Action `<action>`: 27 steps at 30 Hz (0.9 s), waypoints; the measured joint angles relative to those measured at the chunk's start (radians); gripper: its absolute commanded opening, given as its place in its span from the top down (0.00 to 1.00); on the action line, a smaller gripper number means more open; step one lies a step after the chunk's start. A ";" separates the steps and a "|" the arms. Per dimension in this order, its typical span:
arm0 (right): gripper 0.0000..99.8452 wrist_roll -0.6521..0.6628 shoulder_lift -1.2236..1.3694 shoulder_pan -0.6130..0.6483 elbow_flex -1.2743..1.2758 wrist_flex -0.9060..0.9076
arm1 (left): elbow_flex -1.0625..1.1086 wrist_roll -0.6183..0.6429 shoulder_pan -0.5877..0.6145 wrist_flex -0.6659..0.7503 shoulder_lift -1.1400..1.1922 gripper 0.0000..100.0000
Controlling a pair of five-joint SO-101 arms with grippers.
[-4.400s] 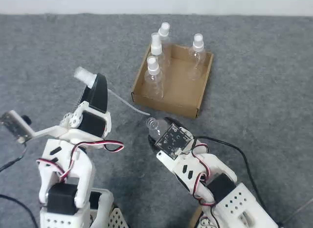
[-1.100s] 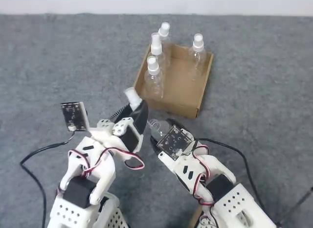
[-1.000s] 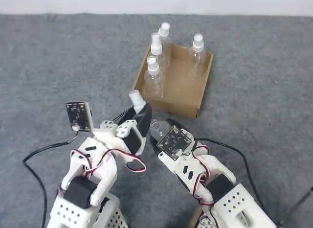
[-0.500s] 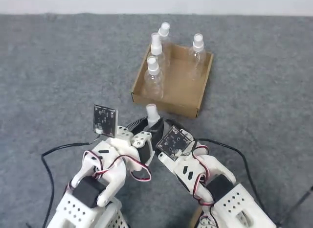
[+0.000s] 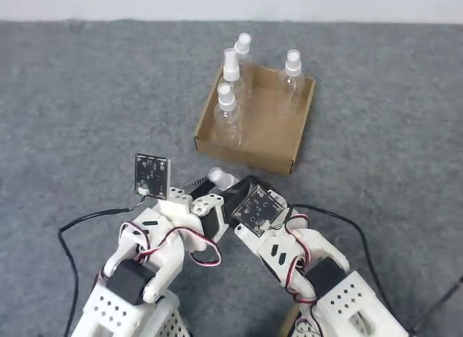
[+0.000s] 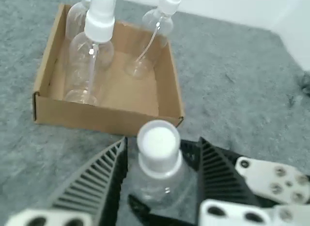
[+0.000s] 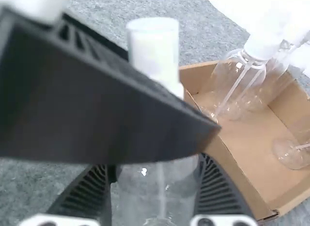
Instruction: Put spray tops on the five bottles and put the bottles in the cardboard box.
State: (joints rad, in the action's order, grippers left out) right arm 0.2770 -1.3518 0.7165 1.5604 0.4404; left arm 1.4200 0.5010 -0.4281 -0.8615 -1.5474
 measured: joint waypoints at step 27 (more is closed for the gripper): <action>0.98 0.000 0.000 -0.044 0.000 -0.017 | -0.098 0.057 0.115 -0.140 0.000 0.78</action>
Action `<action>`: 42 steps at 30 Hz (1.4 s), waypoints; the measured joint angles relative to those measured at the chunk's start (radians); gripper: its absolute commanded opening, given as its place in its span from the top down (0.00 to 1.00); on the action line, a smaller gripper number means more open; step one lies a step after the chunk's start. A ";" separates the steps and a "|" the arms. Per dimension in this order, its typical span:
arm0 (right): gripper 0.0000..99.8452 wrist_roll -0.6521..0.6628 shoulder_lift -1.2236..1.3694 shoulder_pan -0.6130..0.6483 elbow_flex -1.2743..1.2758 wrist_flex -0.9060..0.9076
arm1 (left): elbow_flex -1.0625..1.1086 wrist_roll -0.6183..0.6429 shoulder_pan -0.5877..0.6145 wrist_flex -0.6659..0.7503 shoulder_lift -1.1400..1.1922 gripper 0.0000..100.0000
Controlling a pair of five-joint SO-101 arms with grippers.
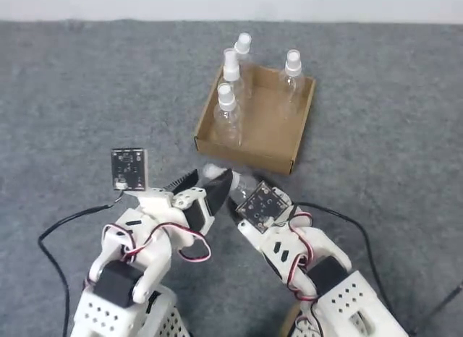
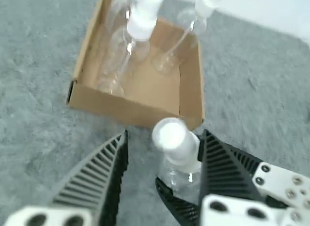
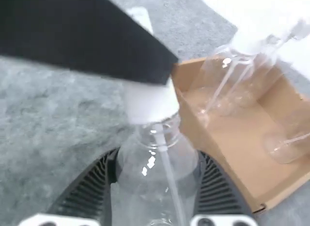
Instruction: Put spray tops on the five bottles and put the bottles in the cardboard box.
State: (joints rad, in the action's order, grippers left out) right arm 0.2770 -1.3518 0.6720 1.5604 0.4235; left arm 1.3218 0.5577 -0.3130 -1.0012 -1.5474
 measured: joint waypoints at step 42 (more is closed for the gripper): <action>0.98 0.002 -0.002 -0.015 0.089 -0.192 | -0.141 0.049 0.241 0.000 -0.005 0.78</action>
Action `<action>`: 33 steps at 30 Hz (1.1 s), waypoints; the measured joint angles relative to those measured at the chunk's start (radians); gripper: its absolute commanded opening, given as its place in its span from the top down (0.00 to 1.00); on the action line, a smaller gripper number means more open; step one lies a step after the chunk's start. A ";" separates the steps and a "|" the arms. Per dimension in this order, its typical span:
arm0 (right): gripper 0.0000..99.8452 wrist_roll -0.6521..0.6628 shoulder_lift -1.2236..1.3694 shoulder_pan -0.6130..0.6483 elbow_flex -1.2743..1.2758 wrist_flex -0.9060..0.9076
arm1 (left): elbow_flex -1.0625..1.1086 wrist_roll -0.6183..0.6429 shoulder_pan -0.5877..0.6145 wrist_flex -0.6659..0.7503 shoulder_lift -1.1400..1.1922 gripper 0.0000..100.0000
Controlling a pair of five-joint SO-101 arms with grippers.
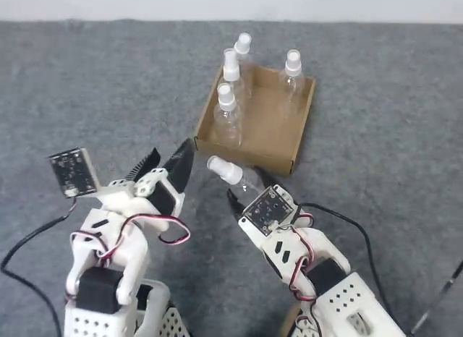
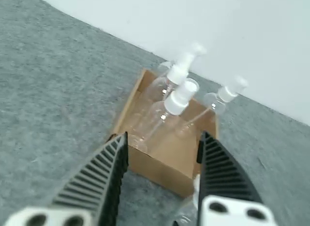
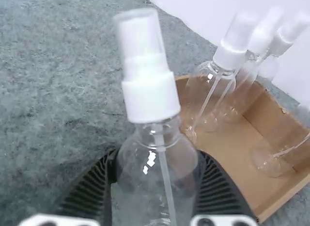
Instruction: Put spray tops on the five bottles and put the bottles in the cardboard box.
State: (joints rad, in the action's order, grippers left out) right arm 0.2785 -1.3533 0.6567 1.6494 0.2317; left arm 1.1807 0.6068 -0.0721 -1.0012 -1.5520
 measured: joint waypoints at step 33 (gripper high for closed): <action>0.98 -0.140 0.000 0.000 -0.028 0.000 | 0.253 -0.057 -0.153 0.196 0.005 0.79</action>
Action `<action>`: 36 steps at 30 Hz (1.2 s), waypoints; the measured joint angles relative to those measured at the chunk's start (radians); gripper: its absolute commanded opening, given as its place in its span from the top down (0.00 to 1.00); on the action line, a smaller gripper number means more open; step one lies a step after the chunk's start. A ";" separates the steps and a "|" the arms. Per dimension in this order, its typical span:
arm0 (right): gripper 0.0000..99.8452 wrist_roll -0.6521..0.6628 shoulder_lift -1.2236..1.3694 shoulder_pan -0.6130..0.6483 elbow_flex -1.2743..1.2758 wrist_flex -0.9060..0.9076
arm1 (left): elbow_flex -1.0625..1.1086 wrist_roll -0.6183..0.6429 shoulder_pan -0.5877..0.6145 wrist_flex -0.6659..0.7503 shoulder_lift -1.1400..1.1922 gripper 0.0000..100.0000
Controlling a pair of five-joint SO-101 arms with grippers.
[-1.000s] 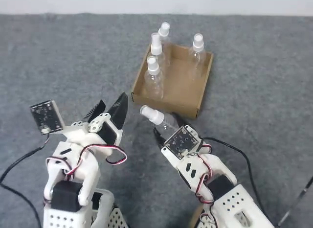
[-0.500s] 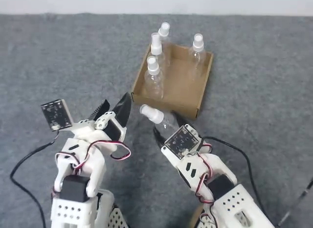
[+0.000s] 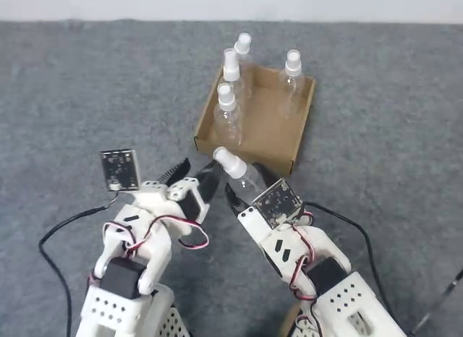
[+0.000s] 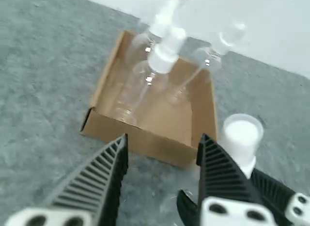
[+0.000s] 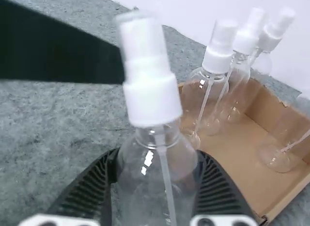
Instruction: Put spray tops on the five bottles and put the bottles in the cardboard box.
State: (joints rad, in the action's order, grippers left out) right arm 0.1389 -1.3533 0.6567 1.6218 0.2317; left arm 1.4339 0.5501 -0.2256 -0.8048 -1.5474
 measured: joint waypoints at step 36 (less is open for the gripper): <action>0.99 -0.012 0.002 -0.002 0.000 0.000 | 0.040 -0.021 -0.044 0.000 0.000 0.78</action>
State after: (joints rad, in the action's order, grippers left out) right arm 0.1266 -1.3518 0.6552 1.6218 0.2317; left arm 1.4737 0.5286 -0.2700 -0.8048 -1.5474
